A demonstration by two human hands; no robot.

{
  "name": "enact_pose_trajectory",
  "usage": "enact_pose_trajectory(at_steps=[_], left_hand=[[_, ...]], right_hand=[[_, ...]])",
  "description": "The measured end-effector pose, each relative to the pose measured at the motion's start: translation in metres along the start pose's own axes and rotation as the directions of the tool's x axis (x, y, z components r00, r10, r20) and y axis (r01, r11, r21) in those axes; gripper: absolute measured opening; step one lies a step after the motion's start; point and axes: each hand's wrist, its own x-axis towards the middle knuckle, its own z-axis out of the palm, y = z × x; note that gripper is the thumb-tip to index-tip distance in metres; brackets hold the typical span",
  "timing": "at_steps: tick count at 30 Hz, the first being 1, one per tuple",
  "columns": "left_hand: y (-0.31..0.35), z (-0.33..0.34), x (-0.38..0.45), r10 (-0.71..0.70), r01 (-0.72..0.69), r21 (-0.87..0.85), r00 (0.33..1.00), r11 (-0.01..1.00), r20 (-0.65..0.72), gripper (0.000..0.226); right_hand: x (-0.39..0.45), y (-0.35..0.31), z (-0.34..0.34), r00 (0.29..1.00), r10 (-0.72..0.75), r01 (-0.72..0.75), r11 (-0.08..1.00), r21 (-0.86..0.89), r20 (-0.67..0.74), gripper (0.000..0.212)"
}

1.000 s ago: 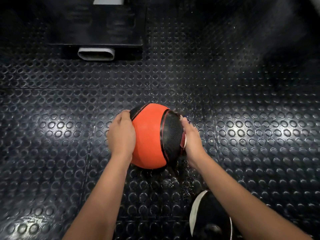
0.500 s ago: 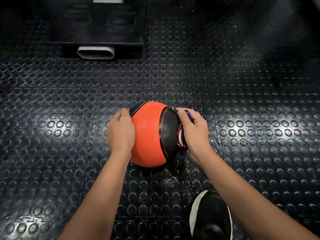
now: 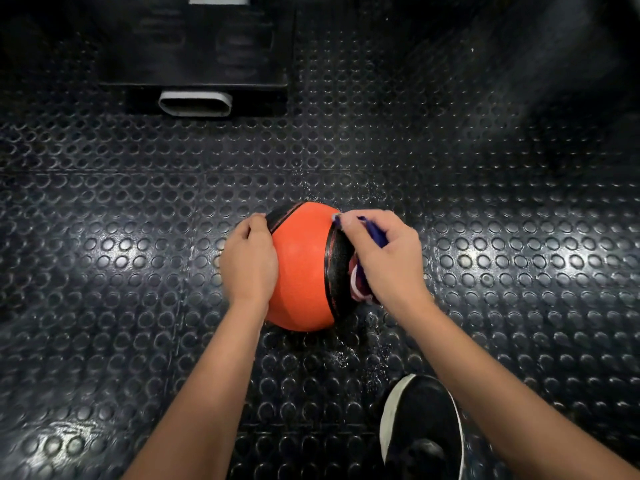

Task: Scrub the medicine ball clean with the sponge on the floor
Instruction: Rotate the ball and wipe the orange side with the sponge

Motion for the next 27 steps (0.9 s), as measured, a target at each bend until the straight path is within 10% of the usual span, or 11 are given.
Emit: enact_pose_trajectory(at_steps=[12, 17, 22, 27], left_hand=[[-0.002, 0.001, -0.01, 0.015, -0.015, 0.017, 1.0, 1.0, 0.001, 0.036], [-0.006, 0.002, -0.018, 0.049, -0.049, 0.028, 0.999, 0.998, -0.023, 0.04], [-0.012, -0.004, -0.013, 0.058, -0.057, -0.027, 0.998, 0.998, 0.011, 0.037], [-0.014, -0.002, -0.012, 0.07, -0.07, 0.007, 0.998, 0.998, 0.007, 0.036]], right_hand=[[-0.019, -0.002, -0.007, 0.993, -0.113, 0.114, 0.992, -0.056, 0.026, 0.01], [-0.002, 0.011, -0.008, 0.985, 0.104, -0.103, 0.995, 0.015, -0.134, 0.009], [-0.037, 0.003, -0.009, 0.991, -0.133, 0.132, 0.99, -0.042, -0.021, 0.01], [-0.015, 0.016, -0.011, 0.988, 0.063, -0.061, 0.998, 0.024, -0.143, 0.009]])
